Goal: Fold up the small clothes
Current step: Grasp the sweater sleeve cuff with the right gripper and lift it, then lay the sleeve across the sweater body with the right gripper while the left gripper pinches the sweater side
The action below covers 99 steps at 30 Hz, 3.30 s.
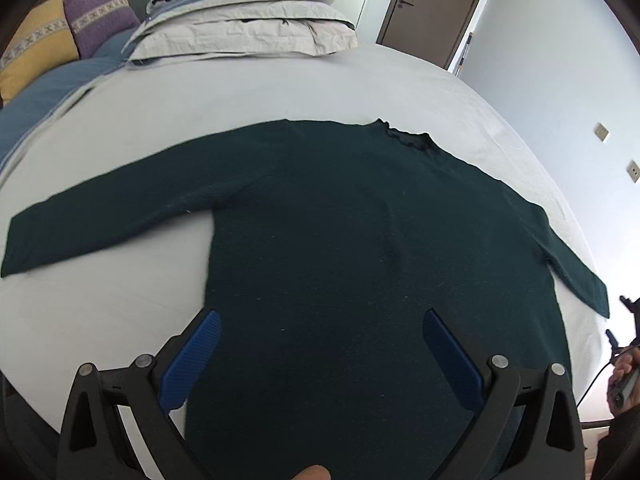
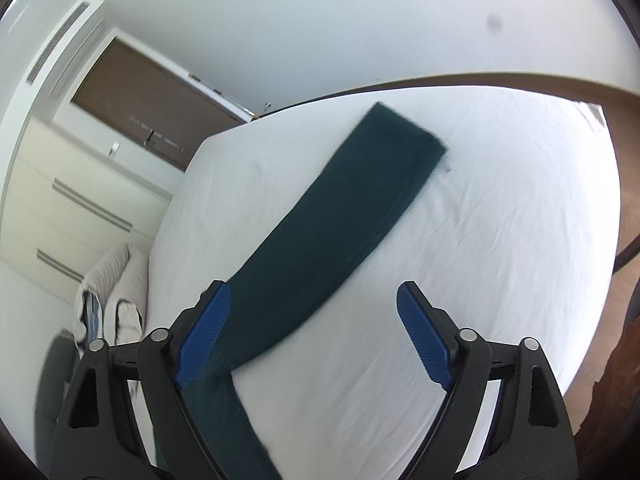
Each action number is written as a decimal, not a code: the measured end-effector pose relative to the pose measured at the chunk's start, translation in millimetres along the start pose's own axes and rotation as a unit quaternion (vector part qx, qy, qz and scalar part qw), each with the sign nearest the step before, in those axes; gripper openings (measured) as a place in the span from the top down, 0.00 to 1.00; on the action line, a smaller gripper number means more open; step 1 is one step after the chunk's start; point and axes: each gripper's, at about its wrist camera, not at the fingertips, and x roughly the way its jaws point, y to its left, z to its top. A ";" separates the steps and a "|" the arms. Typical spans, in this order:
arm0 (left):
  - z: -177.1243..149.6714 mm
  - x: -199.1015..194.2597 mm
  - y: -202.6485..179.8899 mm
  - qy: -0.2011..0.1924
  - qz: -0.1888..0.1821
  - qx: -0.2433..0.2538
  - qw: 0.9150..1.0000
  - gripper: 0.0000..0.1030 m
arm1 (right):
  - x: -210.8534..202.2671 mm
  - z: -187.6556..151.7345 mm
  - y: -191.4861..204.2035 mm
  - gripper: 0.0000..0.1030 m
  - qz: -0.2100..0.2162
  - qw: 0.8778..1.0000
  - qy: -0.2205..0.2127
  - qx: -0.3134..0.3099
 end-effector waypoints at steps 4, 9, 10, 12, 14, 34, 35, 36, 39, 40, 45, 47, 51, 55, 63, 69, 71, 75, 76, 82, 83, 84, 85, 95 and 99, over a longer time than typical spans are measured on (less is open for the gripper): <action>4.9 6.6 -13.2 -0.021 -0.012 -0.008 1.000 0.00 | 30.6 31.5 -31.3 0.39 0.009 0.999 -0.001 0.041; 13.1 13.7 -23.8 -0.039 -0.002 -0.008 0.999 0.00 | 66.0 54.9 -23.5 0.49 0.020 0.999 -0.008 0.025; 16.0 17.7 -25.1 -0.028 0.002 -0.002 1.000 0.00 | 73.8 58.8 -22.2 0.52 0.017 1.000 -0.007 0.024; 20.1 24.6 -27.2 -0.004 0.010 0.010 1.000 0.00 | 90.0 66.7 -17.2 0.71 0.006 1.000 -0.001 0.018; 20.6 27.2 -24.6 0.004 0.010 0.009 1.000 0.00 | 100.3 71.5 -10.5 0.83 -0.007 1.000 0.000 0.008; 14.5 13.6 63.5 -0.009 -0.083 -0.101 0.991 0.00 | 170.7 -212.0 349.8 0.93 0.083 0.889 0.131 -0.430; 14.7 11.5 69.2 -0.013 -0.082 -0.104 0.991 0.00 | 176.0 -237.8 359.8 0.93 0.087 0.881 0.141 -0.443; 14.5 9.6 75.3 -0.015 -0.081 -0.106 0.991 0.00 | 181.7 -262.1 368.4 0.93 0.088 0.872 0.151 -0.457; 13.5 4.5 91.7 -0.022 -0.076 -0.115 0.990 0.00 | 193.5 -329.4 384.8 0.93 0.085 0.847 0.178 -0.494; 13.6 4.4 96.2 -0.024 -0.075 -0.119 0.990 0.00 | 201.4 -350.7 380.5 0.93 0.081 0.840 0.186 -0.504; 16.3 10.5 113.0 -0.021 -0.083 -0.143 0.986 0.00 | 200.1 -435.7 340.7 0.91 0.054 0.823 0.228 -0.518; 17.6 13.5 112.5 -0.018 -0.084 -0.140 0.986 0.00 | 202.6 -445.8 328.0 0.85 0.050 0.823 0.247 -0.509; 27.2 20.5 99.9 -0.014 -0.089 -0.126 0.988 0.00 | 198.4 -459.2 297.9 0.47 0.090 0.834 0.263 -0.476; 46.4 36.1 71.7 -0.003 -0.104 -0.100 0.990 0.00 | 163.7 -426.3 281.0 0.43 0.117 0.843 0.260 -0.456; 104.7 112.4 -17.3 0.063 -0.142 -0.041 0.987 0.25 | 110.8 -332.3 249.1 0.43 0.166 0.882 0.230 -0.377; 120.2 165.6 -51.1 0.111 -0.120 -0.032 0.986 0.41 | 81.3 -270.1 222.9 0.43 0.166 0.904 0.197 -0.341; 121.2 165.8 -56.6 0.103 -0.111 -0.021 0.988 0.46 | 76.1 -253.3 214.2 0.43 0.163 0.909 0.187 -0.334; 118.1 165.3 -64.6 0.094 -0.086 0.005 0.992 0.86 | 75.3 -225.6 197.7 0.43 0.149 0.921 0.174 -0.316; 118.2 162.9 -65.0 0.088 -0.083 0.011 0.993 0.89 | 75.6 -220.2 194.3 0.43 0.145 0.923 0.170 -0.313; 126.6 131.5 -73.1 0.008 -0.060 0.058 0.996 0.91 | 91.0 -186.5 191.9 0.43 0.113 0.934 0.144 -0.308; 128.9 128.9 -70.0 -0.004 -0.057 0.055 0.997 0.91 | 95.9 -180.2 194.1 0.43 0.103 0.935 0.140 -0.310; 130.4 127.8 -65.4 -0.012 -0.054 0.047 0.997 0.91 | 102.6 -171.7 195.7 0.43 0.091 0.936 0.135 -0.313; 131.3 129.0 -60.4 -0.015 -0.052 0.040 0.998 0.91 | 110.5 -164.3 196.9 0.43 0.078 0.938 0.131 -0.311; 117.9 164.3 -44.5 -0.002 -0.048 0.028 0.998 0.92 | 221.5 -119.9 214.1 0.50 0.018 0.935 0.181 -0.305; 116.4 163.9 -40.3 -0.006 -0.060 0.026 0.998 0.92 | 265.4 -127.9 220.1 0.62 -0.008 0.926 0.202 -0.319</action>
